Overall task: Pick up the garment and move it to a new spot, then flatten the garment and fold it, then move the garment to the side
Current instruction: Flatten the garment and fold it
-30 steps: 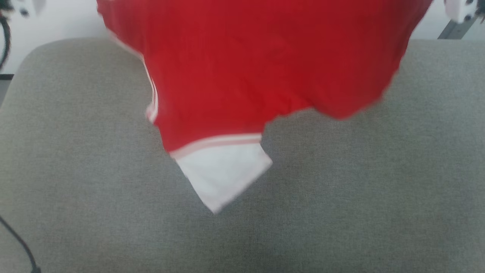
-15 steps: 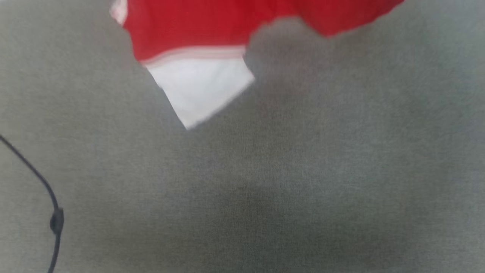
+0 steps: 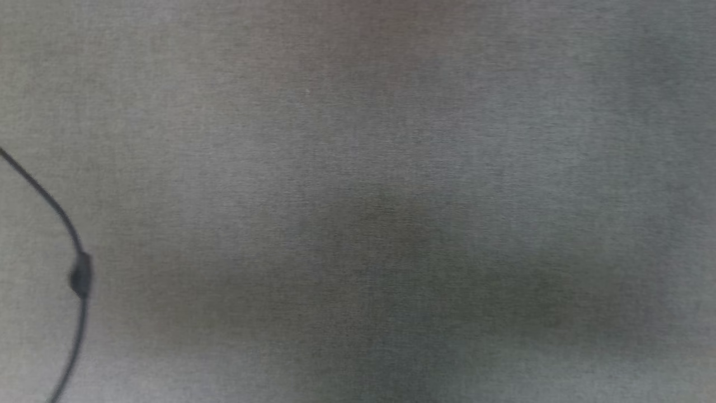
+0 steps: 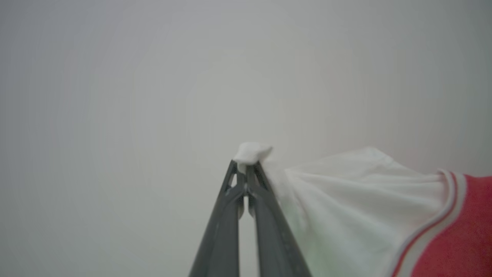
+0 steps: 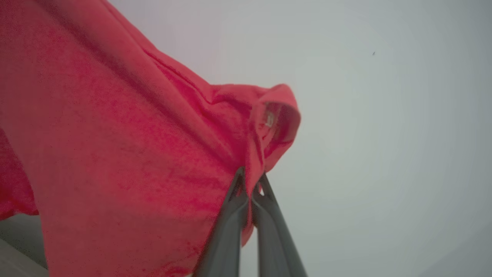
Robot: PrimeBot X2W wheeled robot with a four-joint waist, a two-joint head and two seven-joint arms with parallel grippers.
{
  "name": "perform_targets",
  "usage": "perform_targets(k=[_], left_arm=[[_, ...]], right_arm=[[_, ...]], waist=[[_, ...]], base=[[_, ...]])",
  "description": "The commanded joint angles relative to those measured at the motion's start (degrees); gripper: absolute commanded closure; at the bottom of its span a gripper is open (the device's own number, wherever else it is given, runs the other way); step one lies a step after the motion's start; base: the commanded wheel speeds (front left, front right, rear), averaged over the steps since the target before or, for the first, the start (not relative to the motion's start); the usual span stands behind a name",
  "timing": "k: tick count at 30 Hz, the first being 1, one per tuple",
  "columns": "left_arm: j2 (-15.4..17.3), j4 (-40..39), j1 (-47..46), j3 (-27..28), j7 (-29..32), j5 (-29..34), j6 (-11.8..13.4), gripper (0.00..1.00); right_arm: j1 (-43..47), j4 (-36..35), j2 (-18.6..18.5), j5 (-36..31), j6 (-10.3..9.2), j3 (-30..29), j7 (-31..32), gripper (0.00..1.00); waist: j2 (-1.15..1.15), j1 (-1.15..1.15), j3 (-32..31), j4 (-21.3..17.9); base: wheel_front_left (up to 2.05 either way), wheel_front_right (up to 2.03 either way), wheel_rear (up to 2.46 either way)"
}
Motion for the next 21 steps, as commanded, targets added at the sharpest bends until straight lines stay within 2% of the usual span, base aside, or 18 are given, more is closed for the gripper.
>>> perform_targets(k=[1,7,10,12,13,17,21], left_arm=[[-0.2,0.1,2.0,0.3,-0.4,0.5,-0.7,1.00],[-2.0,1.9,12.1,-1.0,0.0,-2.3,-5.3,1.00],[-2.6,3.4,19.8,-2.5,5.5,-5.7,-8.8,1.00],[-2.4,2.9,23.8,-3.4,9.0,-7.4,-9.9,1.00],[-2.4,2.9,23.8,-3.4,9.0,-7.4,-9.9,1.00],[-1.3,-0.6,32.7,-4.4,17.6,-12.1,-11.2,1.00],[1.7,-7.9,42.3,-5.0,27.0,-16.9,-10.1,1.00]], right_arm=[[1.6,1.0,0.9,-1.3,-0.13,-0.6,-0.5,1.00],[8.1,4.7,3.7,-2.9,-0.13,1.2,0.3,1.00],[13.3,6.1,4.8,-0.3,-0.13,4.2,2.4,1.00],[16.4,6.3,5.5,2.2,-0.13,5.9,4.2,1.00],[16.4,6.3,5.5,2.2,-0.13,5.9,4.2,1.00],[23.3,3.2,6.2,9.7,-0.12,10.4,8.9,1.00],[30.4,-5.0,2.5,18.9,-0.12,16.6,15.6,1.00]], waist=[[0.00,0.00,0.5,0.9],[0.00,0.00,-2.0,2.1],[0.00,0.00,-4.7,2.4],[0.00,0.00,-6.3,2.5],[0.00,0.00,-6.3,2.5],[0.00,0.00,-9.8,2.7],[0.00,0.00,-12.7,2.8]], base=[[0.00,0.00,0.00],[0.00,0.00,0.00],[0.00,0.00,0.00],[0.00,0.00,0.00],[0.00,0.00,0.00],[0.00,0.00,0.00],[0.00,0.00,0.00]])
